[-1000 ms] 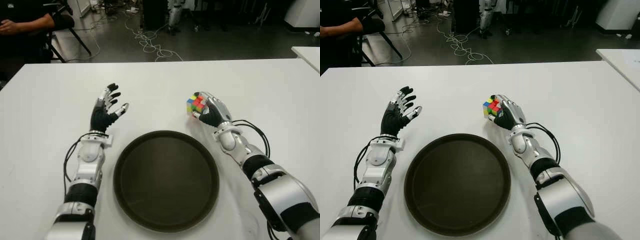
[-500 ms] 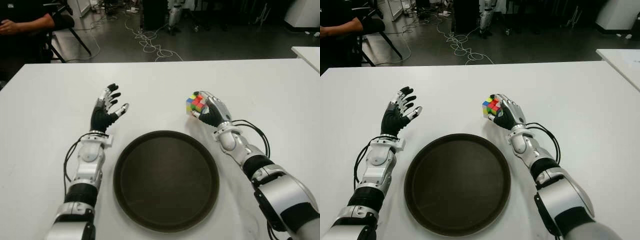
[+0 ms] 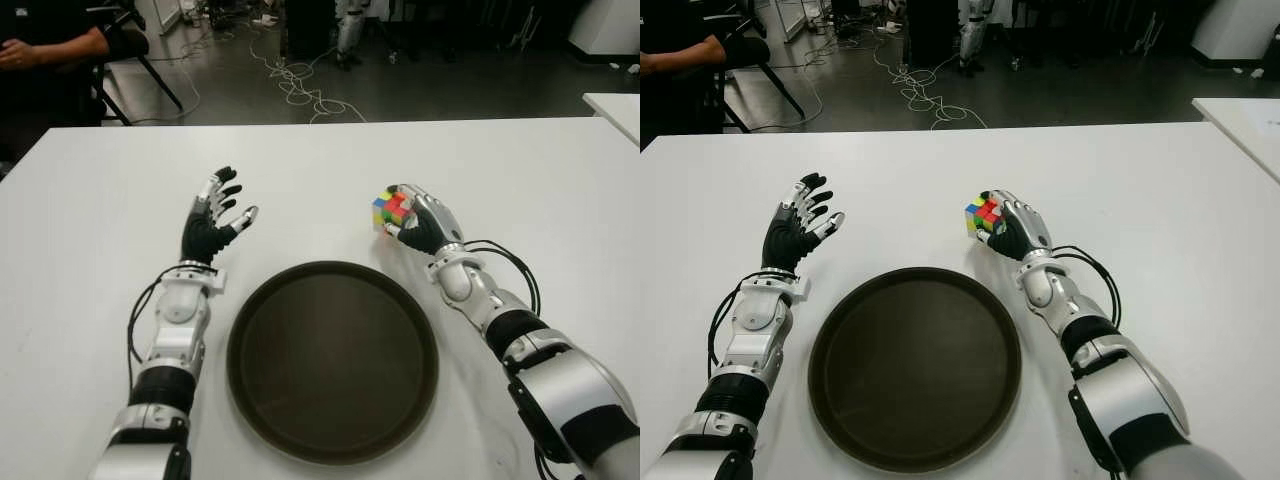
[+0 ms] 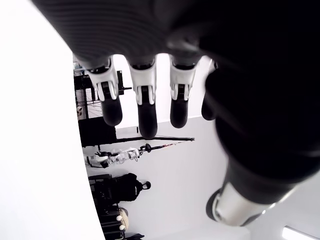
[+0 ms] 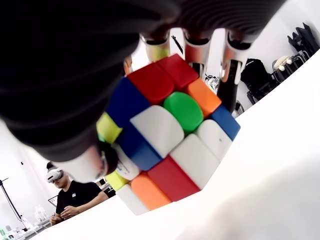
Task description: Pick up the Rubik's Cube and put it in the plate
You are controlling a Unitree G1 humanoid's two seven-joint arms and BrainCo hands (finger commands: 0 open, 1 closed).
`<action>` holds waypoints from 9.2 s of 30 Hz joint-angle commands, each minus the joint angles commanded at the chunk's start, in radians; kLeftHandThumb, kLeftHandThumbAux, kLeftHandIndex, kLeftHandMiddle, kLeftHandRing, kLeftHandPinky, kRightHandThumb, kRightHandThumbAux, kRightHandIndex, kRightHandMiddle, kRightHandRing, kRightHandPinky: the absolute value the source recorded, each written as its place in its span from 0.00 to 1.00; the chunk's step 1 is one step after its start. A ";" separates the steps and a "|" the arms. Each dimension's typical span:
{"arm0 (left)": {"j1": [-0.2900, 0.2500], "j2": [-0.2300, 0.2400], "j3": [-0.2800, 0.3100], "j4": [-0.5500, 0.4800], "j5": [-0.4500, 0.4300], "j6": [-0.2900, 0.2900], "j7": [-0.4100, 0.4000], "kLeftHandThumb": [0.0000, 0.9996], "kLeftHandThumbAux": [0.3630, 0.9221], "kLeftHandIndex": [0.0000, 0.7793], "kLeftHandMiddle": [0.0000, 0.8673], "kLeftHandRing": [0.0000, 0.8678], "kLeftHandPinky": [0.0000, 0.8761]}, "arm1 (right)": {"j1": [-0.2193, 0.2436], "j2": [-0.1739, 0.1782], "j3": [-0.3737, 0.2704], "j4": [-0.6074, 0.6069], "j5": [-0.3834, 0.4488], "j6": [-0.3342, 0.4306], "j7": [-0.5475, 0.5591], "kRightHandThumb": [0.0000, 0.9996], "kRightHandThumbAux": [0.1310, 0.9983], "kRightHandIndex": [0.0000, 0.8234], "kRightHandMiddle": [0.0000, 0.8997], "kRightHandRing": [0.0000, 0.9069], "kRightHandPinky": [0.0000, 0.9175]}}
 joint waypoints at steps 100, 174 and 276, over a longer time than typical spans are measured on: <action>0.001 0.001 0.008 0.000 -0.007 0.013 -0.003 0.08 0.81 0.14 0.16 0.16 0.15 | 0.284 -0.130 -0.022 -0.772 0.623 -0.041 1.327 0.00 0.32 0.00 0.00 0.00 0.00; -0.007 0.007 0.008 0.031 0.005 -0.007 0.003 0.07 0.75 0.15 0.16 0.15 0.14 | 0.067 0.051 -0.440 -0.267 0.634 0.225 0.563 0.11 0.81 0.43 0.54 0.57 0.61; -0.001 0.010 0.008 0.016 -0.007 0.001 -0.002 0.07 0.76 0.14 0.16 0.16 0.16 | 0.131 0.091 -0.399 -0.312 0.467 0.117 0.372 0.69 0.68 0.52 0.59 0.60 0.61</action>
